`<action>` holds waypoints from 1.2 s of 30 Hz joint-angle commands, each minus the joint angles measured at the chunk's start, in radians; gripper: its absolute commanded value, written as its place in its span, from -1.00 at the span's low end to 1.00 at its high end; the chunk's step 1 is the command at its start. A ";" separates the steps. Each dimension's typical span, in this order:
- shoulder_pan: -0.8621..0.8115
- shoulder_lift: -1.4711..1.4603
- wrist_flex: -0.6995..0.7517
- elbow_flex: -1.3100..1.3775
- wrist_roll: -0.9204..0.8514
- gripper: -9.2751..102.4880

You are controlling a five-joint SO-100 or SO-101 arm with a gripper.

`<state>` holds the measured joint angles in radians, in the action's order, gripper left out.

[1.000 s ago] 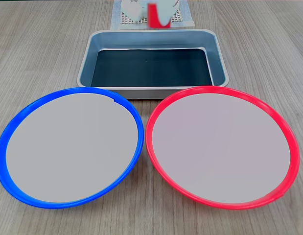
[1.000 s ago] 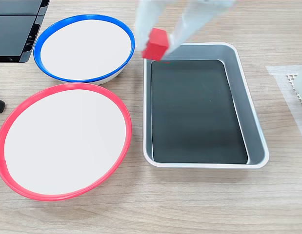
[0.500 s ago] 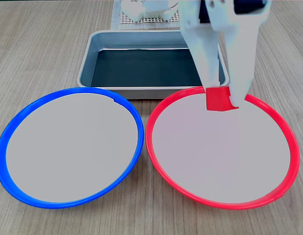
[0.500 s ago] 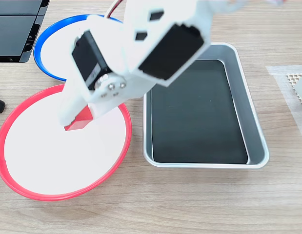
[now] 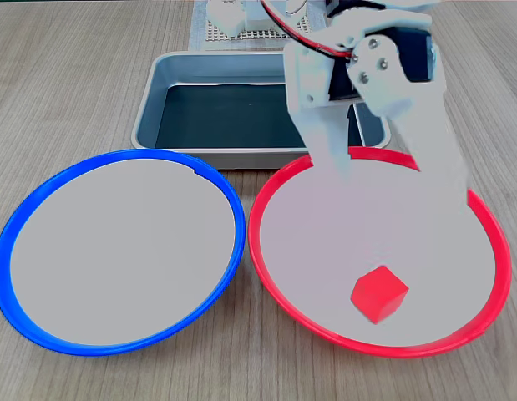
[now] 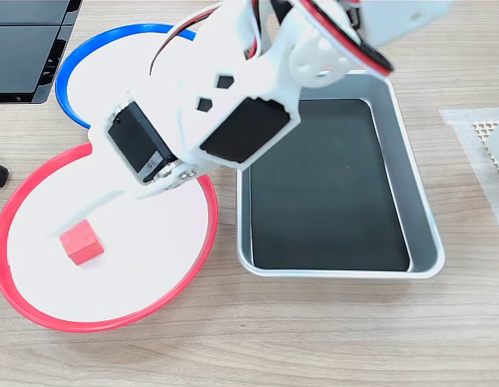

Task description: Move a red block from tray to red dish

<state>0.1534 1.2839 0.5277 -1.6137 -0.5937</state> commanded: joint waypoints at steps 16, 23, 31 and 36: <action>-0.235 1.169 -0.187 -0.603 0.943 -0.84; -0.245 1.743 0.425 -1.080 0.730 -0.84; -0.232 1.937 0.495 -1.307 0.706 -0.84; -0.253 2.003 0.480 -1.390 0.713 -0.84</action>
<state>-0.0890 3.2582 1.0186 -2.9851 0.1104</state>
